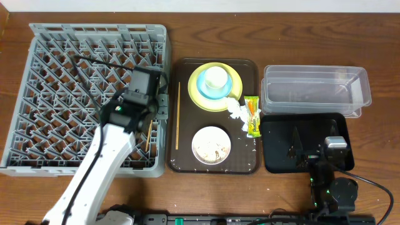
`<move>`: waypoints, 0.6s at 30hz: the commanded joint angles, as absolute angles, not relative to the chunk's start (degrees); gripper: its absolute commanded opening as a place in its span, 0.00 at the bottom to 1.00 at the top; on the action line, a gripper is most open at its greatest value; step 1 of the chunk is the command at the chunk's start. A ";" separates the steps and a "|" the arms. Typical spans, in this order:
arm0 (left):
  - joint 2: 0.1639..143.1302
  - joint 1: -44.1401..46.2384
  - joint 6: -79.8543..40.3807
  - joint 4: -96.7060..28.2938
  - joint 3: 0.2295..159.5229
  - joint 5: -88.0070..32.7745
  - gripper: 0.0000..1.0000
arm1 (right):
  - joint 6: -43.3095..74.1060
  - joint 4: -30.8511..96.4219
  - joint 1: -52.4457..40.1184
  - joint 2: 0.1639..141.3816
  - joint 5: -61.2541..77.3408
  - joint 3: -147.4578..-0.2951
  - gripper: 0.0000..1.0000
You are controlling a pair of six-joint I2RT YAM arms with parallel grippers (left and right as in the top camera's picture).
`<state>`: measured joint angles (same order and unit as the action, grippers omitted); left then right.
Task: Sort waste into correct bins and load items into the dishwasher
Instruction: 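Insert the chopstick upright into the dish rack with the left gripper, then move the left gripper back to the second chopstick and grasp it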
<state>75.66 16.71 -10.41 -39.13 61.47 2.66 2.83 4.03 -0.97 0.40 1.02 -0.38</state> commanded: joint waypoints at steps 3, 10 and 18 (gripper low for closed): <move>72.16 18.02 -12.84 -44.36 62.96 -12.64 0.36 | 3.60 4.27 -1.15 0.27 0.67 -0.30 0.99; 76.40 24.67 -15.59 -44.34 59.66 -8.32 0.36 | 3.57 4.27 -1.15 0.27 0.69 -0.32 0.99; 84.66 27.73 -16.34 -42.33 59.61 -4.16 0.36 | 3.60 4.27 -1.15 0.27 0.67 -0.32 0.99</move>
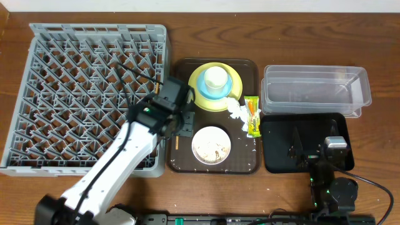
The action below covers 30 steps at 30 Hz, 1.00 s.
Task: Sort waste into correct bins and load items into the dishwasher
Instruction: 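Move the left gripper back to the second chopstick and grasp it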
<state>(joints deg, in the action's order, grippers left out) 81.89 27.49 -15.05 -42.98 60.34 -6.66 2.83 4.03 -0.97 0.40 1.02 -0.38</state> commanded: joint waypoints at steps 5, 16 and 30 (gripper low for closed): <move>90.19 27.73 -17.47 -40.16 59.61 1.02 0.36 | 3.57 4.27 -1.15 0.27 0.67 -0.30 0.99; 98.52 27.73 -18.26 -35.70 59.59 2.15 0.36 | 3.57 4.27 -1.15 0.27 0.69 -0.32 0.99; 103.85 27.73 -20.49 -33.50 59.40 5.85 0.36 | 3.60 4.27 -1.15 0.27 0.69 -0.32 0.99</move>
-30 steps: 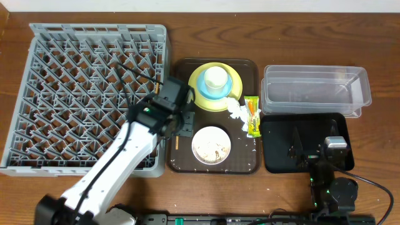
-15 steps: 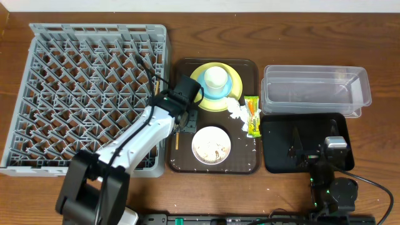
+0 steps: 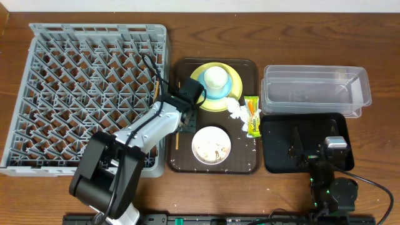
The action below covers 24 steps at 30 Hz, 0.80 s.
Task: Sort waste into correct bins and load items into the dishwasher
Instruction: 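Move the left gripper back to the second chopstick and grasp it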
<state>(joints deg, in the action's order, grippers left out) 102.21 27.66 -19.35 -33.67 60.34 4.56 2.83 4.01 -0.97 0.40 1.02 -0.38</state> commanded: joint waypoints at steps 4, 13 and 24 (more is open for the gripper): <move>105.30 27.73 -20.49 -32.38 59.40 5.80 0.36 | 3.57 4.27 -1.15 0.27 0.69 -0.32 0.99; 109.01 27.73 -20.47 -31.99 59.35 -0.80 0.29 | 3.57 4.27 -1.15 0.27 0.67 -0.32 0.99; 108.99 27.75 -20.47 -31.64 59.33 -2.35 0.19 | 3.57 4.27 -1.15 0.27 0.69 -0.32 0.99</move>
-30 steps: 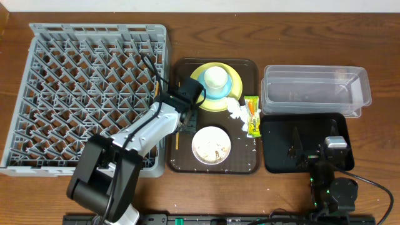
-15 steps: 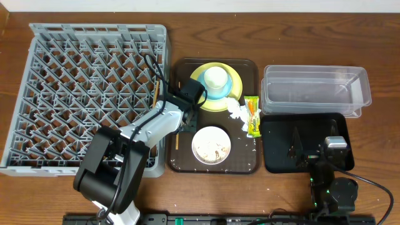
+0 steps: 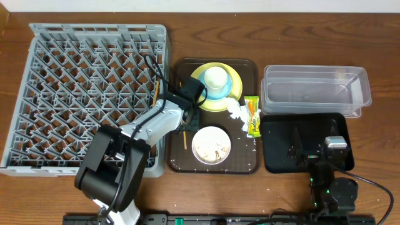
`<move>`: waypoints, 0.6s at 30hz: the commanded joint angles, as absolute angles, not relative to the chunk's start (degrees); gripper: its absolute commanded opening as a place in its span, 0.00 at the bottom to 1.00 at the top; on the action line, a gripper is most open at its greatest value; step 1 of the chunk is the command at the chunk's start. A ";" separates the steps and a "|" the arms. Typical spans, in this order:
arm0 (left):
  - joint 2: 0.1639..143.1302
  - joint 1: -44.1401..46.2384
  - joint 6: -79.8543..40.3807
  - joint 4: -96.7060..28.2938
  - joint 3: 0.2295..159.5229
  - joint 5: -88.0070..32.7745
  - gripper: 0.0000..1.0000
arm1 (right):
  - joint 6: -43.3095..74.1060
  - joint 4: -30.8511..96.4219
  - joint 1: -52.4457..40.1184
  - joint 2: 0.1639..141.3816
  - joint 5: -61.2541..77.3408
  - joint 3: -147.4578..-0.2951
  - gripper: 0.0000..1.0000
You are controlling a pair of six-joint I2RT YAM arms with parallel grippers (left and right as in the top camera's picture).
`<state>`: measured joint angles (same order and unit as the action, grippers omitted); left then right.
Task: Sort waste into correct bins and load items into the dishwasher
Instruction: 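Move the left gripper back to the second chopstick and grasp it, then carry the second chopstick into the dish rack with the left gripper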
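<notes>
My left gripper (image 3: 185, 107) is low over the left side of the brown tray (image 3: 245, 67), seemingly shut on a wooden chopstick (image 3: 183, 139) that slants down towards the tray's front. Another chopstick (image 3: 156, 94) lies in the grey dish rack (image 3: 75, 56) near its right edge. On the tray stand a yellow plate (image 3: 195, 90) bearing a blue bowl and white cup (image 3: 216, 77), and a dirty white bowl (image 3: 210, 144). A crumpled tissue (image 3: 235, 110) and a green-orange wrapper (image 3: 252, 116) lie at the right. My right gripper (image 3: 297, 149) rests over the black bin (image 3: 342, 125); its fingers are unclear.
A clear plastic container (image 3: 315, 90) stands behind the black bin at the right. The rack fills the table's left side, close against the tray. My left arm's black cable loops over the rack's right edge.
The chopstick on the tray lay straight along the left rim under my left gripper; now it is slanted with its lower end further right. The gripper has barely shifted. The right arm is still.
My left gripper was first over the rack's right edge with a chopstick there, while a second chopstick lay along the tray's left rim. Then it stood over the tray's left side, then low on that second chopstick, which is now slanted.
</notes>
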<state>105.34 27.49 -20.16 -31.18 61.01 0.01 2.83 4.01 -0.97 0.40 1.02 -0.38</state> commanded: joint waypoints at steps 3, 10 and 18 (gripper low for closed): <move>108.99 27.75 -20.49 -31.59 59.22 -2.35 0.12 | 3.57 4.27 -1.15 0.27 0.69 -0.32 0.99; 108.99 27.73 -20.47 -31.53 59.09 -1.45 0.08 | 3.57 4.27 -1.15 0.27 0.69 -0.32 0.99; 102.19 26.89 -20.21 -34.94 64.82 -1.48 0.07 | 3.60 4.27 -1.15 0.27 0.69 -0.32 0.99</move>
<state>105.34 27.42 -20.75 -33.30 62.13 -1.21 2.83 4.03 -0.97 0.40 1.02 -0.38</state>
